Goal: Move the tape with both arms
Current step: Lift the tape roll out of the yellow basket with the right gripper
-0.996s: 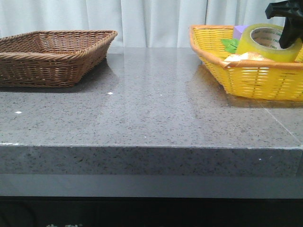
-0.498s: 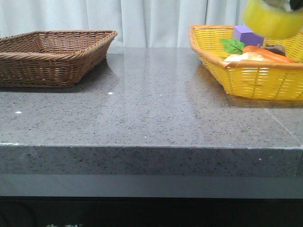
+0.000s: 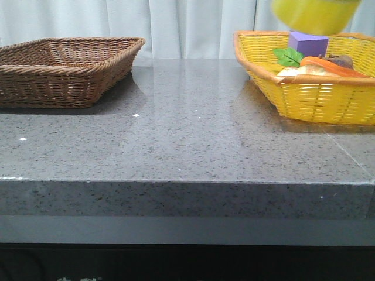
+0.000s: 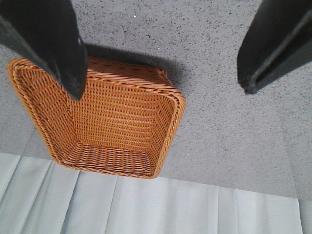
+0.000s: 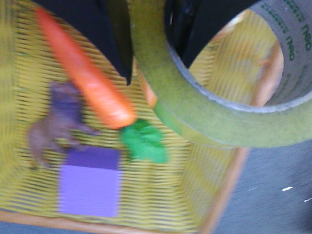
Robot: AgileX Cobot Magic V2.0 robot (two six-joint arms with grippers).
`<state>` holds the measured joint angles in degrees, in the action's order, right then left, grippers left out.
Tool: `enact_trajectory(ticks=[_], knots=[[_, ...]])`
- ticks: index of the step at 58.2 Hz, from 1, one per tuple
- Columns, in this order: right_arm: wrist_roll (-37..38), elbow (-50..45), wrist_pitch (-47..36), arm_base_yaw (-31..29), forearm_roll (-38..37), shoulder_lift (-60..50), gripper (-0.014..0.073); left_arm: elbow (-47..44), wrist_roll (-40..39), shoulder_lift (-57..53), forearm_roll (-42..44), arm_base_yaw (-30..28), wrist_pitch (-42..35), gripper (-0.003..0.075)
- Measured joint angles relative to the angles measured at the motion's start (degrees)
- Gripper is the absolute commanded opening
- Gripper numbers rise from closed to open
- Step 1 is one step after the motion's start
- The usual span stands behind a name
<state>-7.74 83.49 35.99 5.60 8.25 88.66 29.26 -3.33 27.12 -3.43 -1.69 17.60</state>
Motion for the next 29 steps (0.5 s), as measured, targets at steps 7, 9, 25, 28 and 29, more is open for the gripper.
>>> enact_trajectory(ticks=[7,9,25,28,29], knots=[[-0.54,0.0,1.44,5.93,0.43,-0.2,0.0076,0.0,0.0,0.0,0.0,0.0,0.0,0.0617],[-0.64,0.0,1.7,7.29,0.53,-0.2,0.0076,0.0,0.0,0.0,0.0,0.0,0.0,0.0617],[-0.76,0.0,2.36,17.37,1.07,-0.2,0.0076,0.0,0.0,0.0,0.0,0.0,0.0,0.0617],[-0.76,0.0,2.49,18.66,1.07,-0.2,0.0076,0.0,0.0,0.0,0.0,0.0,0.0,0.0617],[-0.76,0.0,2.49,18.93,1.07,-0.2,0.0076,0.0,0.0,0.0,0.0,0.0,0.0,0.0617]])
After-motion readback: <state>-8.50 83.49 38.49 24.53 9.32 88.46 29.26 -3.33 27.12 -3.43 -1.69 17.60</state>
